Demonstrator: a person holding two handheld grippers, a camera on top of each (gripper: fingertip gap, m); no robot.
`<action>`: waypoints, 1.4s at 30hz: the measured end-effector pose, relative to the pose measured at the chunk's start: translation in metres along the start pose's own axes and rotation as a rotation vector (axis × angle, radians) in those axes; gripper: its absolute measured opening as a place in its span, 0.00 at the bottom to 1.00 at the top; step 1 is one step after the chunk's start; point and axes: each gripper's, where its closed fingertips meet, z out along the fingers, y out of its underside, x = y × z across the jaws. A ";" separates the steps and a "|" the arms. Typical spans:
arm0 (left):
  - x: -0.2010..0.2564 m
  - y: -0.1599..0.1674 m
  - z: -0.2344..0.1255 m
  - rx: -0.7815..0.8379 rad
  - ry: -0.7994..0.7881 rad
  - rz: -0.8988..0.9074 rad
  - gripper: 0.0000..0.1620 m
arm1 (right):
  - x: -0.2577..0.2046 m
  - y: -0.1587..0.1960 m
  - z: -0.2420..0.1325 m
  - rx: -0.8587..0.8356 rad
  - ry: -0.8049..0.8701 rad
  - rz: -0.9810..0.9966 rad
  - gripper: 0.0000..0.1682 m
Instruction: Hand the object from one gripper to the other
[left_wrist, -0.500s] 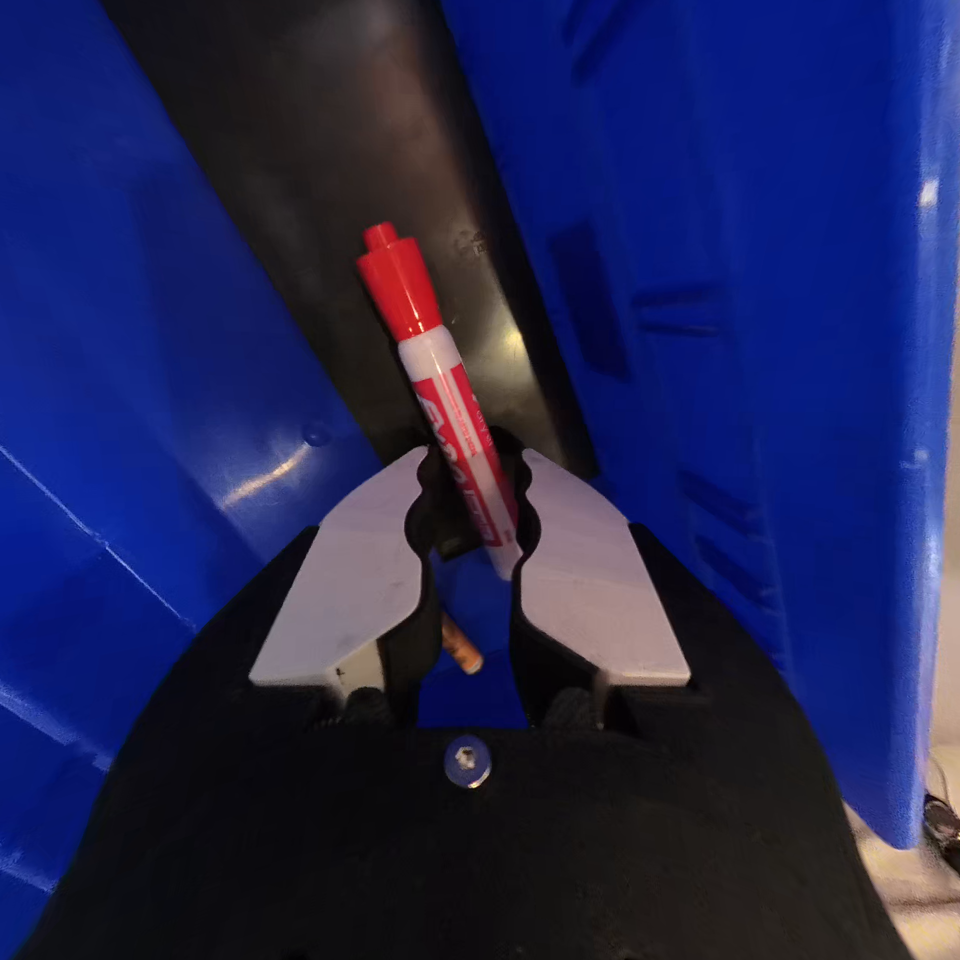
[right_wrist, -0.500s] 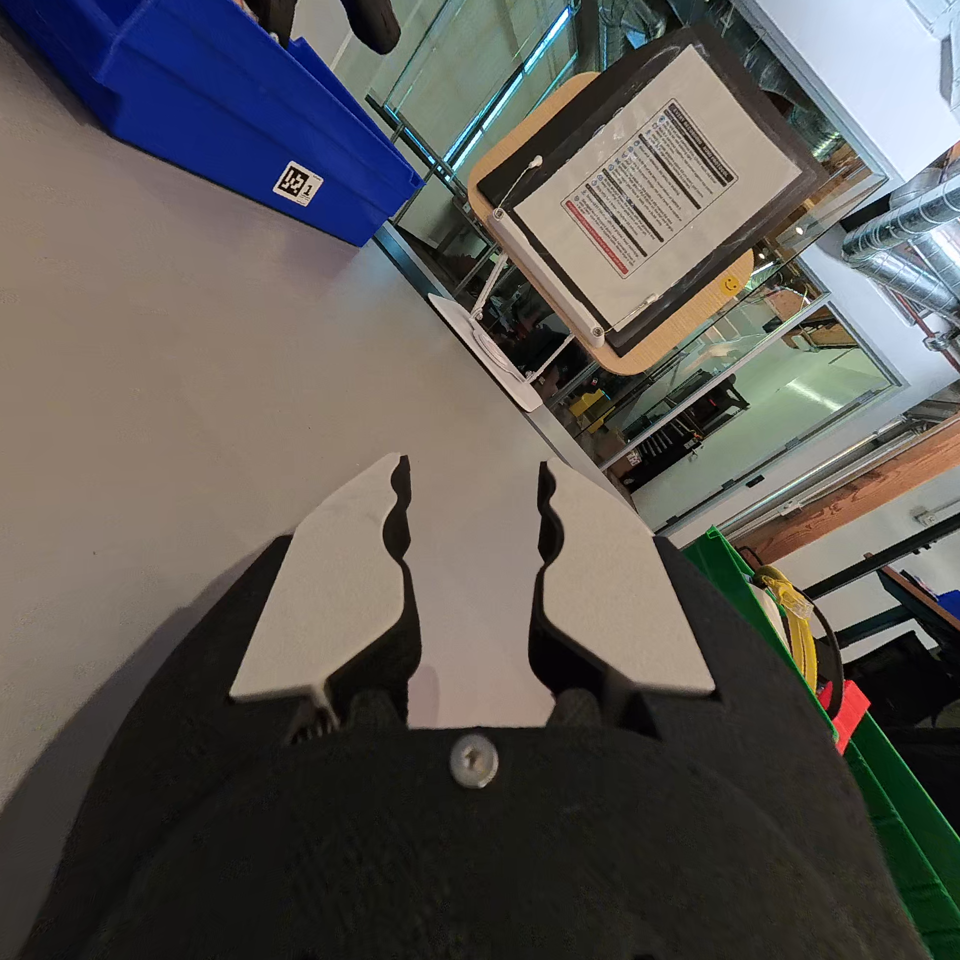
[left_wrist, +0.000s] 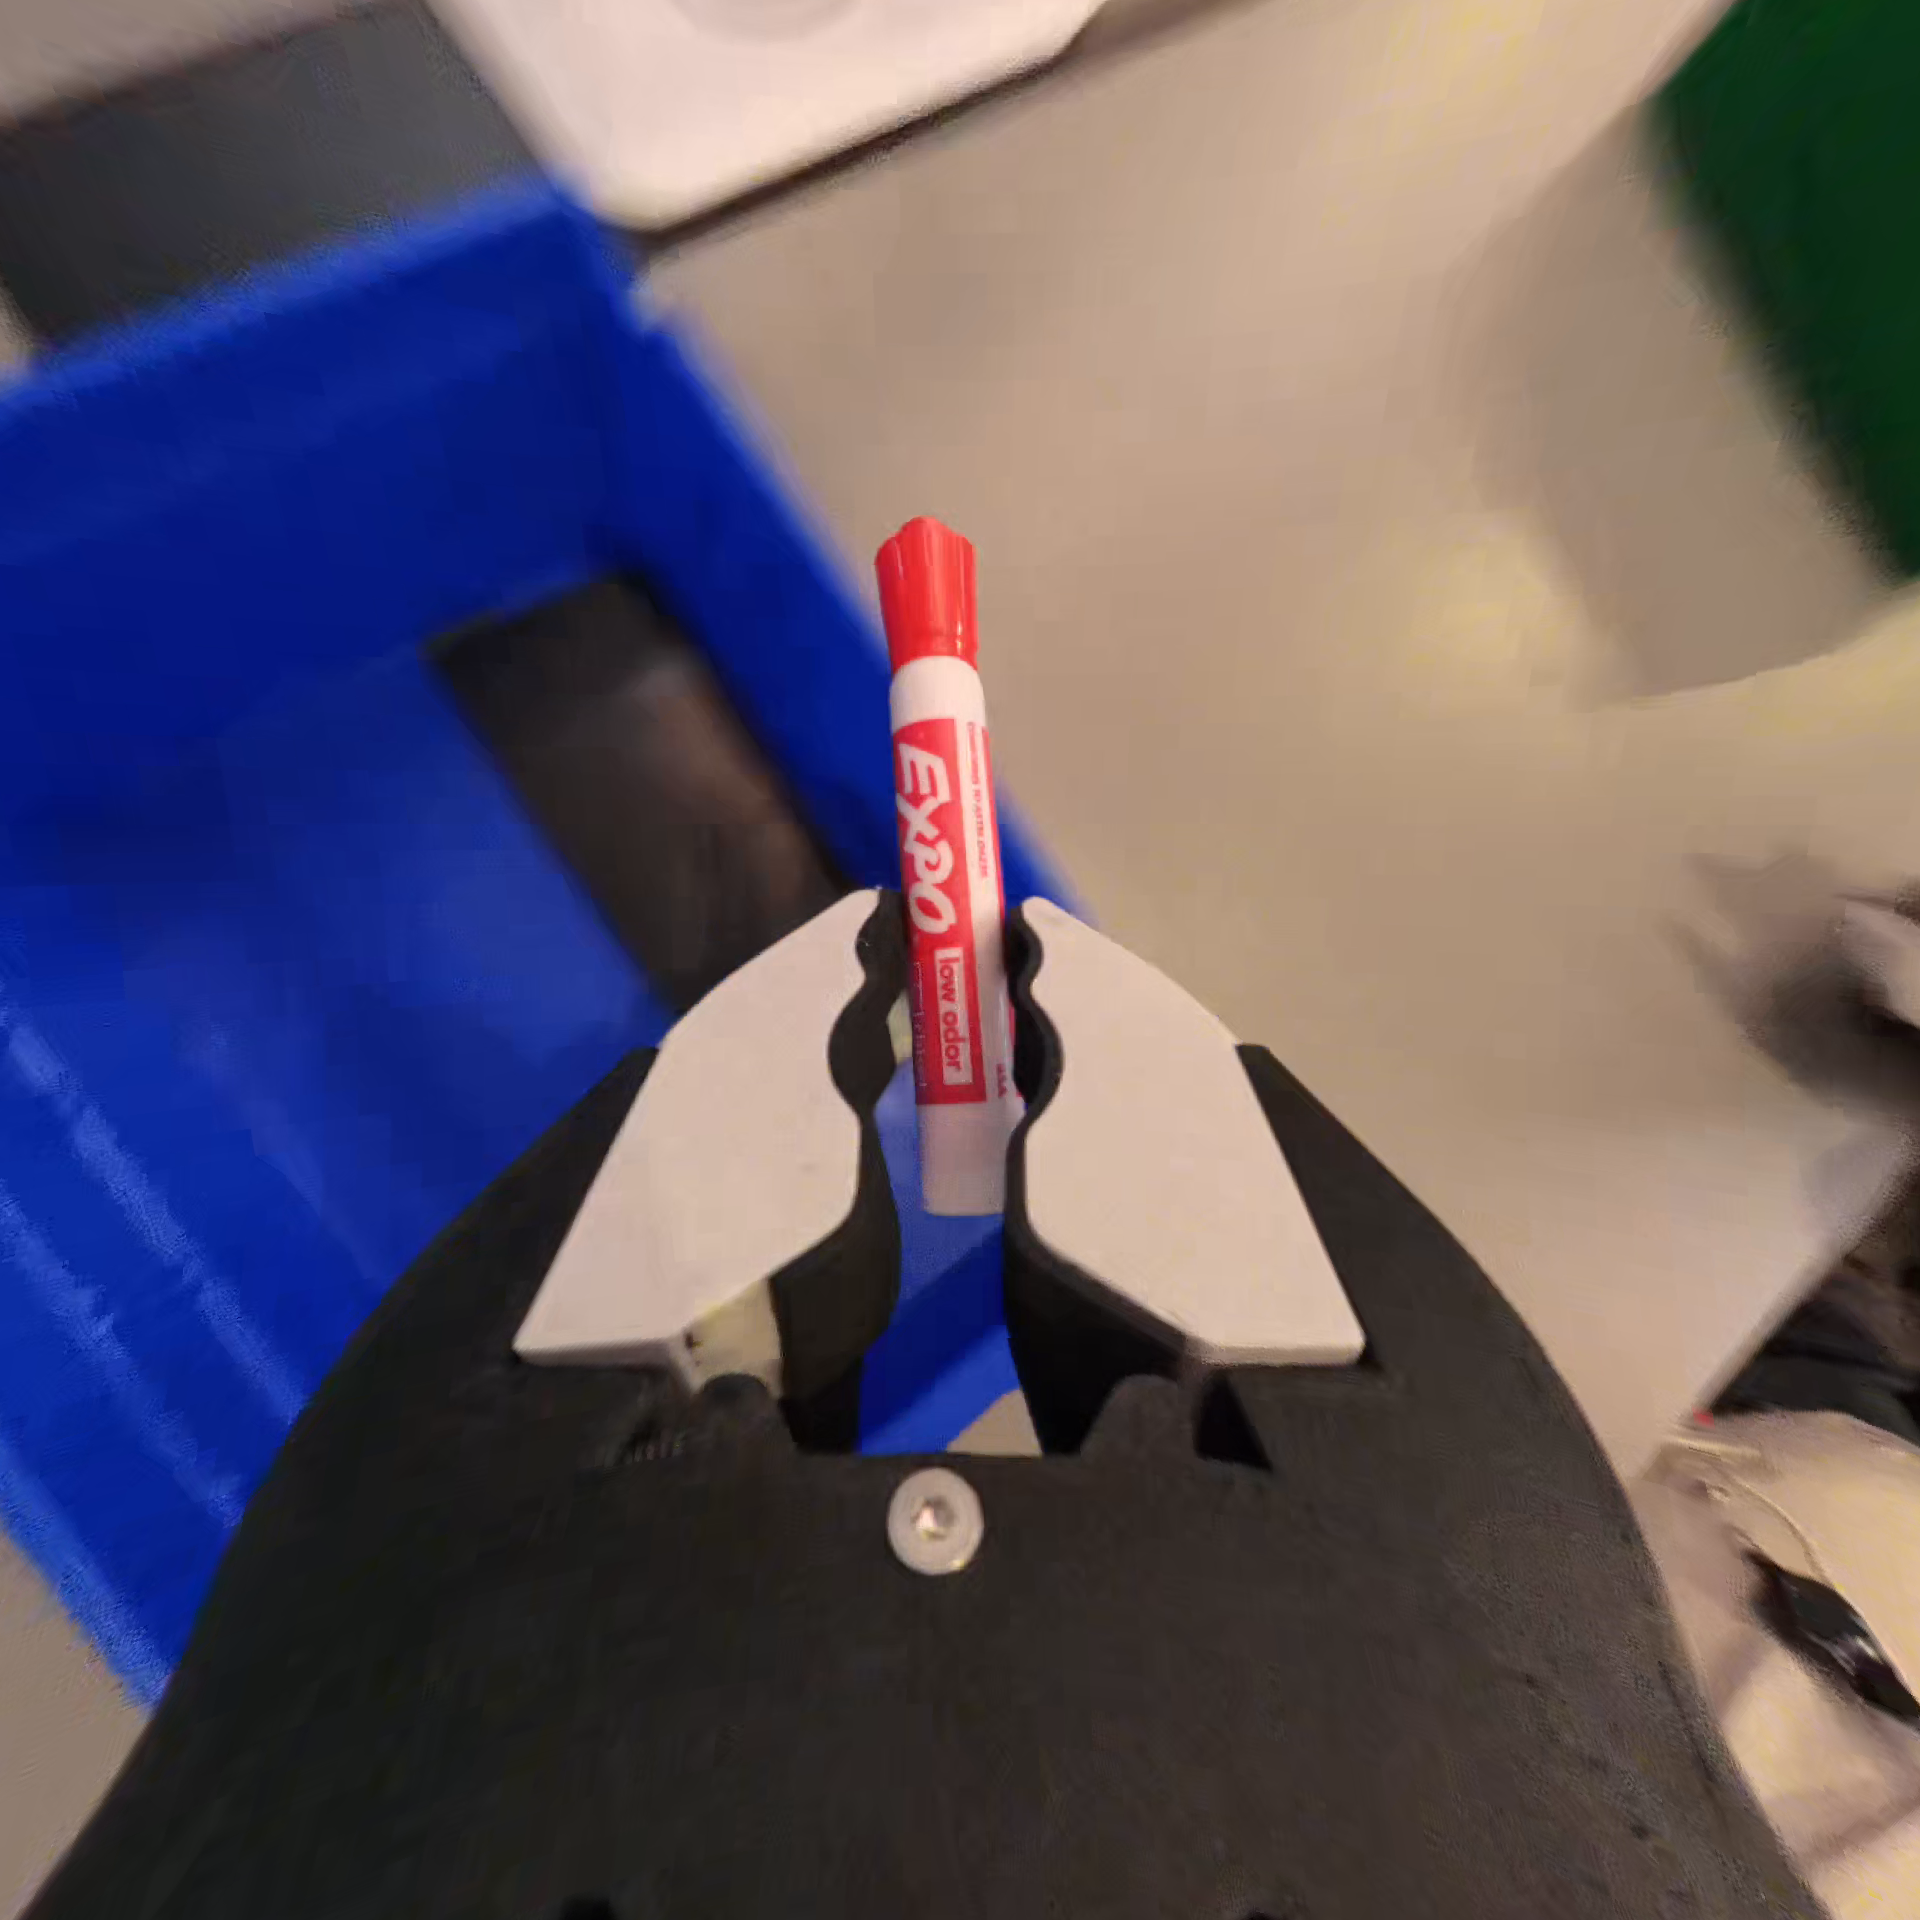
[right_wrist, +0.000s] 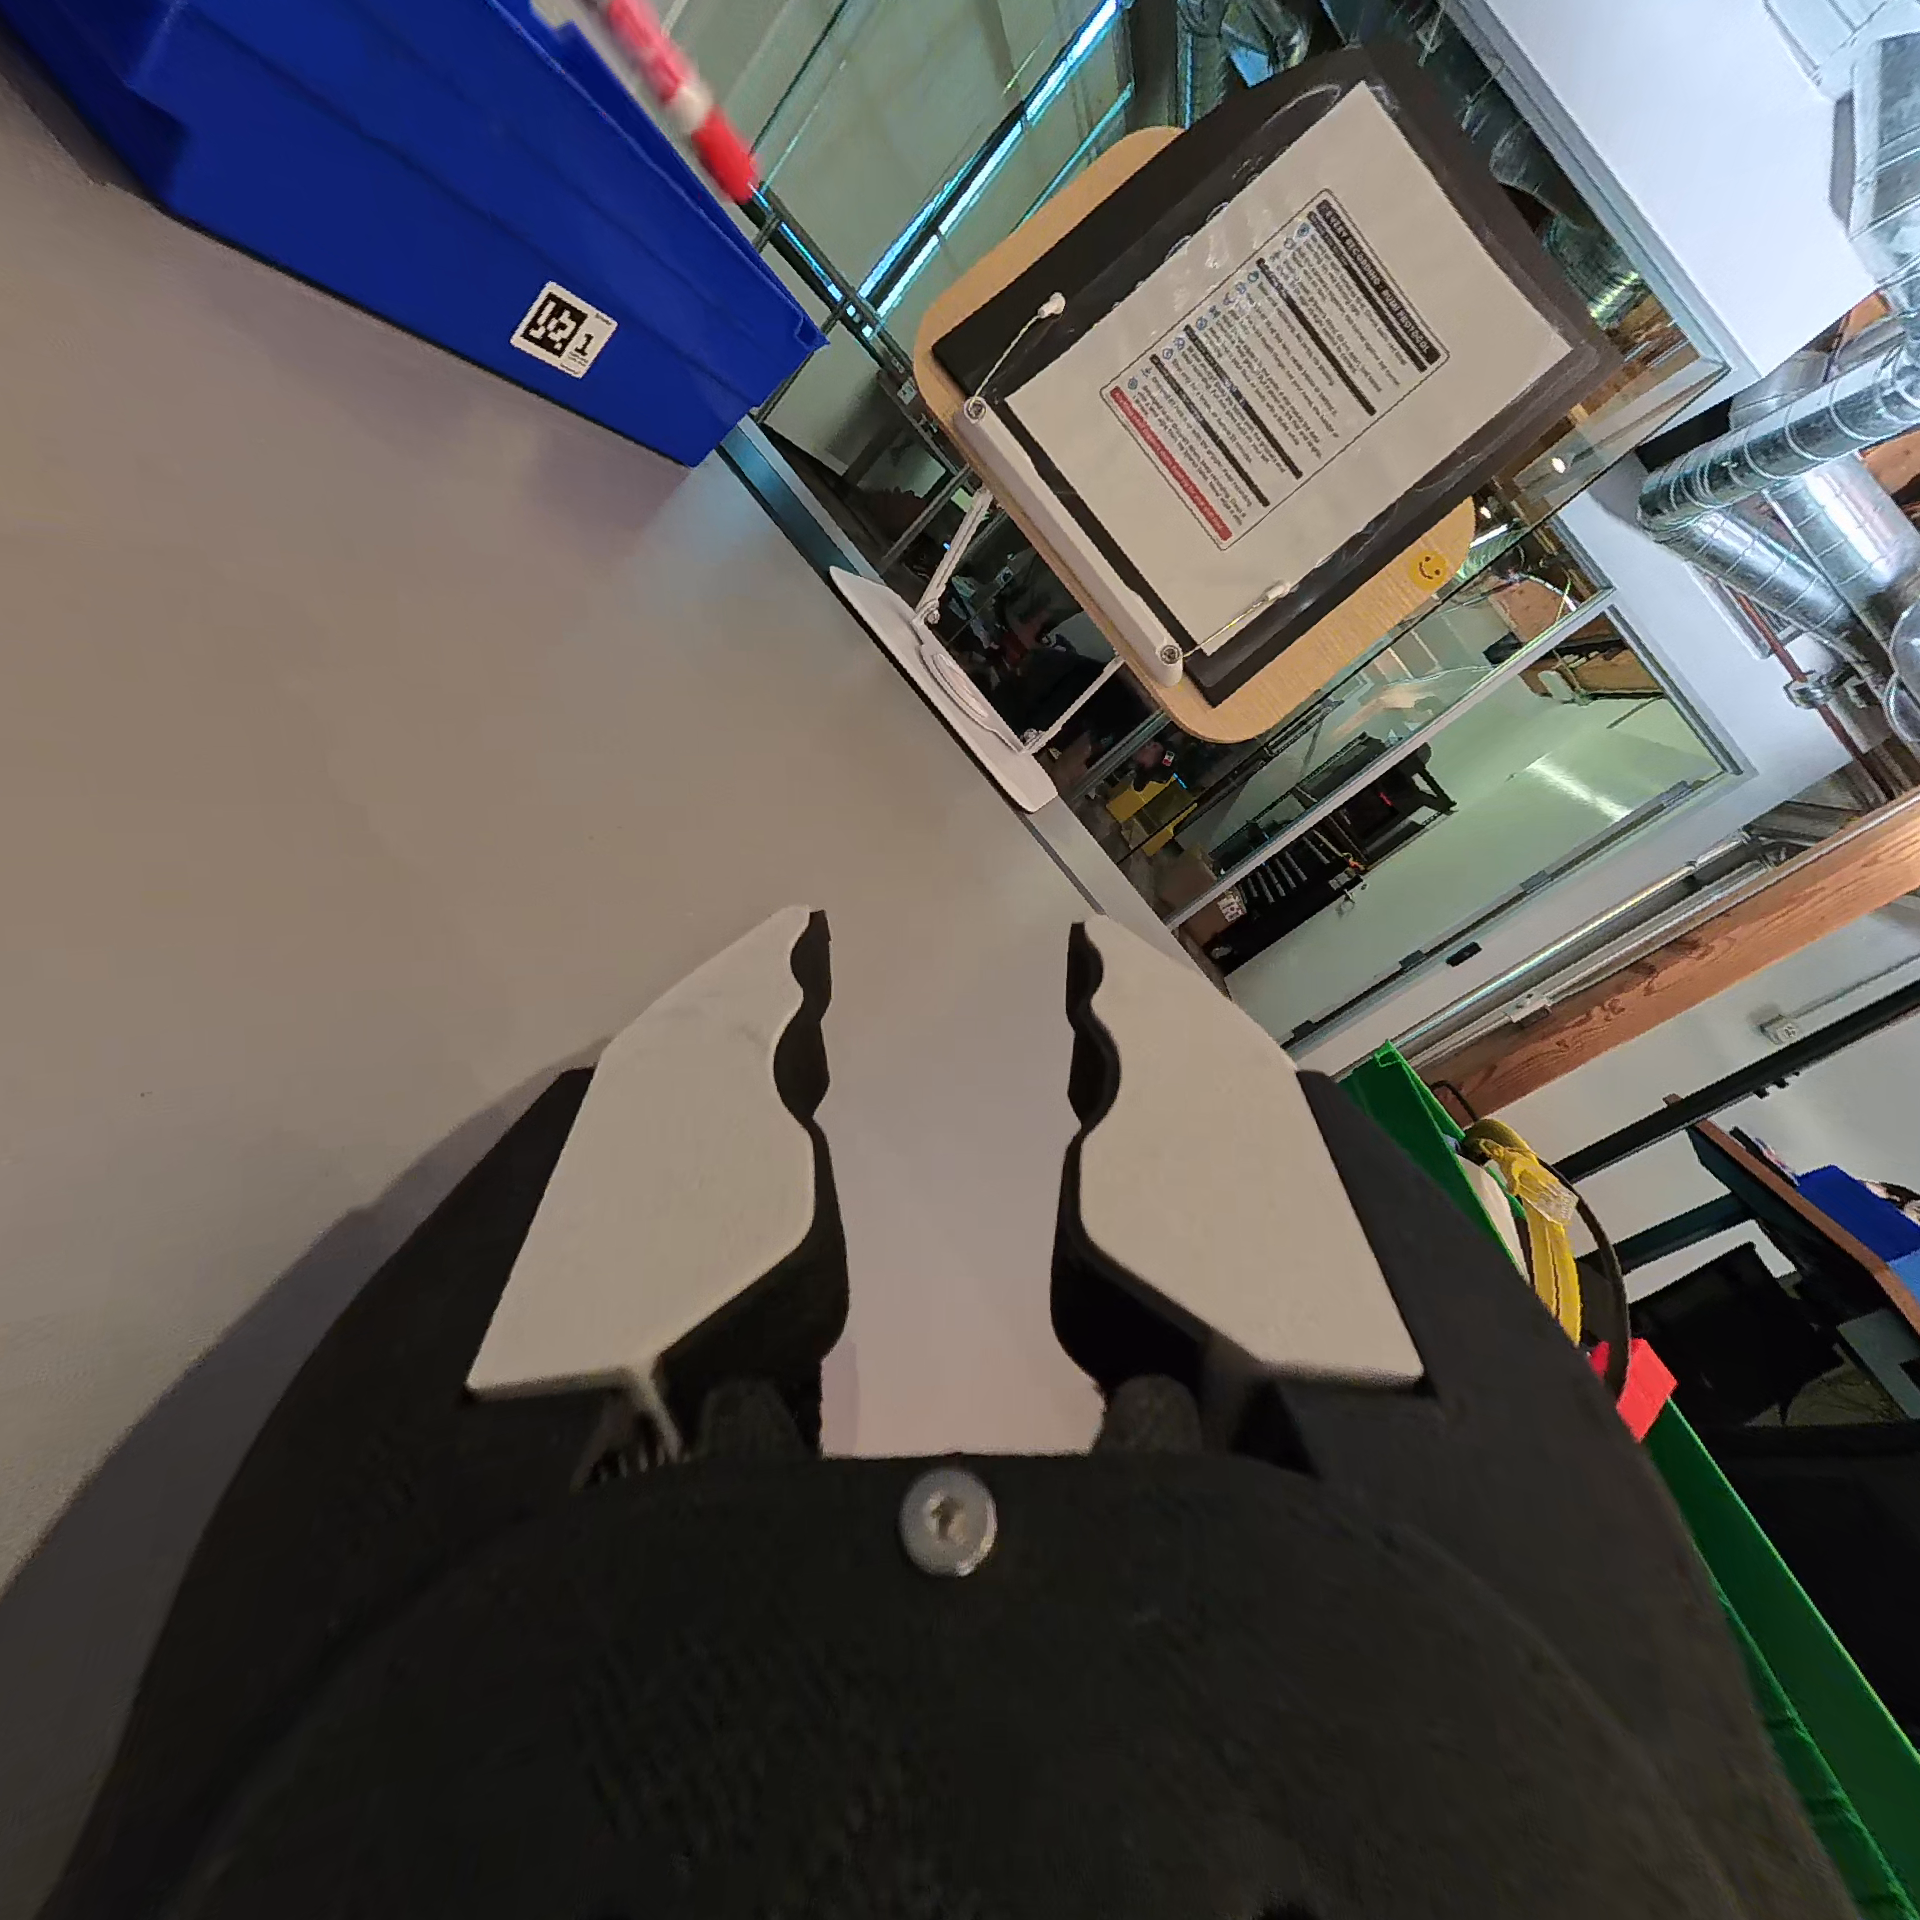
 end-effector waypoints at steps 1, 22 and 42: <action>0.026 -0.014 -0.014 0.085 0.094 0.052 0.12 | 0.000 0.000 0.000 -0.002 0.001 -0.005 0.26; 0.372 0.026 -0.046 0.264 0.857 0.752 0.11 | 0.075 -0.136 -0.064 0.613 -0.176 1.322 0.30; 0.394 0.049 -0.081 0.252 0.915 0.719 0.42 | 0.111 -0.152 -0.115 0.385 0.316 0.293 0.11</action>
